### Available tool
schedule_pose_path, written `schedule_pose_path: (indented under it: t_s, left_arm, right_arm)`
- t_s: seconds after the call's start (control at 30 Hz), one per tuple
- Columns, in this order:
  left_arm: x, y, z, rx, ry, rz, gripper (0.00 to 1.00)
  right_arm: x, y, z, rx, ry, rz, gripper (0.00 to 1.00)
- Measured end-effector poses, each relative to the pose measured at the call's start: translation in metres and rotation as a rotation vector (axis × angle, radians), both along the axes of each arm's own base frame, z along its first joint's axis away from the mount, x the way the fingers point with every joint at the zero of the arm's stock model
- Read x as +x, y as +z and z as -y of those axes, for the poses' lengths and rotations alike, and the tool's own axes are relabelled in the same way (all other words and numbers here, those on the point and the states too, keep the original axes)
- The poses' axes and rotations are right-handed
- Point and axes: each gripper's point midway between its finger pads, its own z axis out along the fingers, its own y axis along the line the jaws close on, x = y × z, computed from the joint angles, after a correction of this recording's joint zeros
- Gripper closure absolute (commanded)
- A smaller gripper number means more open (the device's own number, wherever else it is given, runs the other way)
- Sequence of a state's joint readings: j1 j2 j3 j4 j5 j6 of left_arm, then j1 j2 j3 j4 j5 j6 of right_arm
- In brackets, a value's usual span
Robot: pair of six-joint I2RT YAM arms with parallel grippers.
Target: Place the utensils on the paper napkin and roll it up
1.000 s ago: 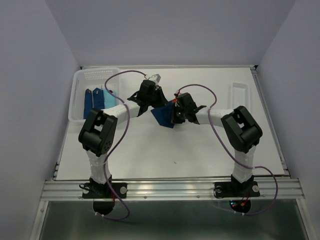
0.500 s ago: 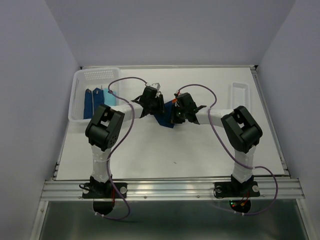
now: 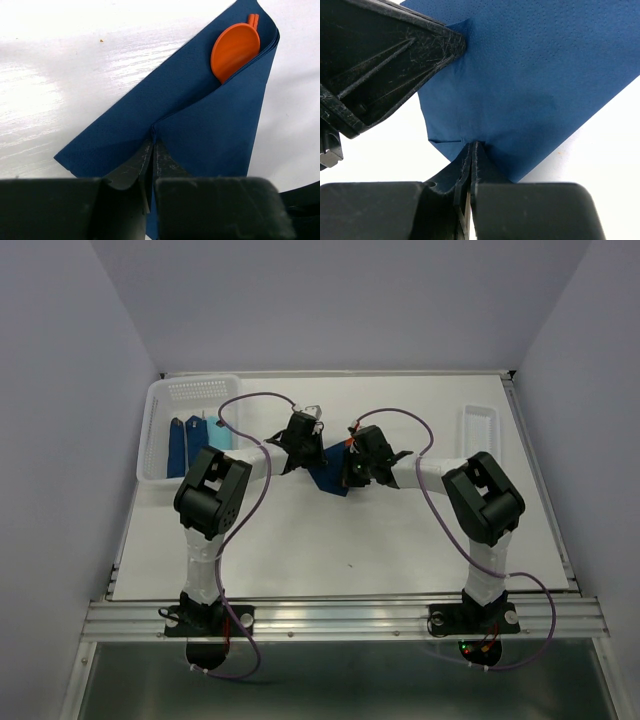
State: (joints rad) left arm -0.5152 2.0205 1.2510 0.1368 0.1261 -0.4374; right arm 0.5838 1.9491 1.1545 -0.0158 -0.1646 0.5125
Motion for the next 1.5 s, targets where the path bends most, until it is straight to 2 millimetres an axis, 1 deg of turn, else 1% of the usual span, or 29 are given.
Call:
schedule_pose_path:
  t_s: [0.07, 0.1, 0.17, 0.37, 0.53, 0.63, 0.87, 1.1, 1.17, 1.33, 1.5]
  left_arm:
    - [0.000, 0.000, 0.000, 0.000, 0.000, 0.000, 0.91]
    - [0.000, 0.000, 0.000, 0.001, 0.000, 0.000, 0.96]
    - [0.000, 0.000, 0.000, 0.000, 0.000, 0.000, 1.00]
    - [0.000, 0.000, 0.000, 0.003, 0.000, 0.002, 1.00]
    - [0.000, 0.000, -0.001, 0.007, 0.002, 0.004, 1.00]
    - [0.000, 0.001, -0.002, 0.010, 0.001, 0.002, 1.00]
    - [-0.003, 0.006, -0.002, 0.009, -0.003, 0.002, 1.00]
    - [-0.001, 0.027, 0.000, -0.014, -0.007, 0.037, 1.00]
    - [0.000, 0.030, 0.001, -0.016, -0.009, 0.044, 1.00]
    - [0.000, 0.029, -0.002, -0.008, -0.005, 0.044, 1.00]
    - [0.001, 0.026, -0.004, 0.005, 0.002, 0.045, 1.00]
  right_arm:
    - [0.000, 0.000, 0.000, 0.000, 0.000, 0.000, 0.99]
    - [0.000, 0.000, 0.000, 0.000, 0.000, 0.000, 0.99]
    - [0.000, 0.000, 0.000, 0.000, 0.000, 0.000, 0.99]
    - [0.000, 0.000, 0.000, -0.003, 0.003, 0.002, 0.99]
    - [0.001, 0.001, 0.005, -0.033, 0.002, 0.011, 0.91]
    - [0.002, 0.002, 0.008, -0.051, 0.000, 0.015, 0.88]
    - [0.002, 0.004, 0.014, -0.094, 0.001, 0.020, 0.88]
    - [0.004, 0.007, 0.016, -0.111, 0.001, 0.025, 0.87]
    - [0.005, 0.008, 0.016, -0.110, 0.001, 0.026, 0.86]
    - [0.005, 0.010, 0.016, -0.114, 0.004, 0.025, 0.84]
    - [0.006, 0.011, 0.016, -0.116, 0.006, 0.027, 0.83]
